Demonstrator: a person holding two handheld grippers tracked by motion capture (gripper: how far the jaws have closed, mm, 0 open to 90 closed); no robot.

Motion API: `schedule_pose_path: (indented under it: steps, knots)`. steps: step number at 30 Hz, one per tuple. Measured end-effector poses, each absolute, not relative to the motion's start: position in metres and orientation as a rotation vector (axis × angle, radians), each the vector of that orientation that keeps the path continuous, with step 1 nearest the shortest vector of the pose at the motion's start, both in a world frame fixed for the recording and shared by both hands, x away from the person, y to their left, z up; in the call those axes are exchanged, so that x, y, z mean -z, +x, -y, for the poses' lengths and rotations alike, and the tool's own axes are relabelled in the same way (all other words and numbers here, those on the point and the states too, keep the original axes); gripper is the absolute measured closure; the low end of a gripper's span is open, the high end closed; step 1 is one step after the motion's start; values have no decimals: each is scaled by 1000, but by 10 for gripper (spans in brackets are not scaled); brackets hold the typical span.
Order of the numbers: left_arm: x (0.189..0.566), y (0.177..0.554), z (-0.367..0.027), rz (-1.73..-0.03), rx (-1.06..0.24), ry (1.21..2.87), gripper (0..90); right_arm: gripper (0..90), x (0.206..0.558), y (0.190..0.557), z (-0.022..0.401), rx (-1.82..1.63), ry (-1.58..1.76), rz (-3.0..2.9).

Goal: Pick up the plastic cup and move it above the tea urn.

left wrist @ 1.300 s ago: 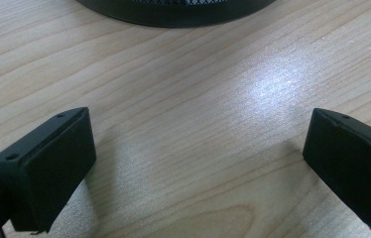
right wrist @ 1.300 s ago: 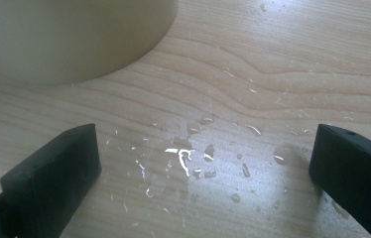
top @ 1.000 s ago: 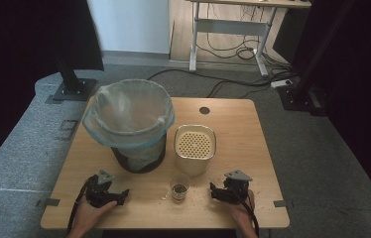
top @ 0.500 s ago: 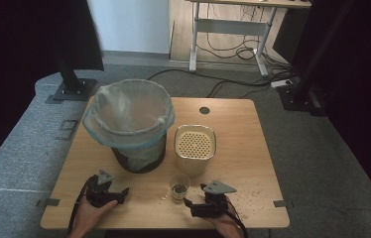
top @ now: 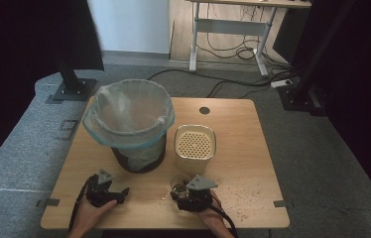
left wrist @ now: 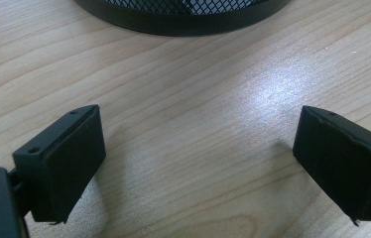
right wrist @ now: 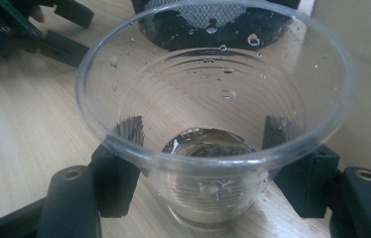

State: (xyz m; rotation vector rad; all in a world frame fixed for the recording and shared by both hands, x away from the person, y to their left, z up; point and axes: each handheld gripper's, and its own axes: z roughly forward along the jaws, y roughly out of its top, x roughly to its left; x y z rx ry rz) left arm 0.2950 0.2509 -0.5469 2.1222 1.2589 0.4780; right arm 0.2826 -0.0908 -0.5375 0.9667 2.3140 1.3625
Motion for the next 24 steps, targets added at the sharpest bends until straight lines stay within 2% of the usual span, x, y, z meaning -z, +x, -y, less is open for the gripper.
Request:
schedule_pose_path:
  steps: [10,16,24]
  knots:
    - [547,294,-251,-1254,-476,2122,60,363,498,274,120,-1510,965,-2139]
    - [547,294,-251,-1252,-475,2126,60,363,460,269,136,-1578,915,-2058]
    - [547,294,-251,-1253,-477,2124,60,364,414,285,152,-1575,894,-1970]
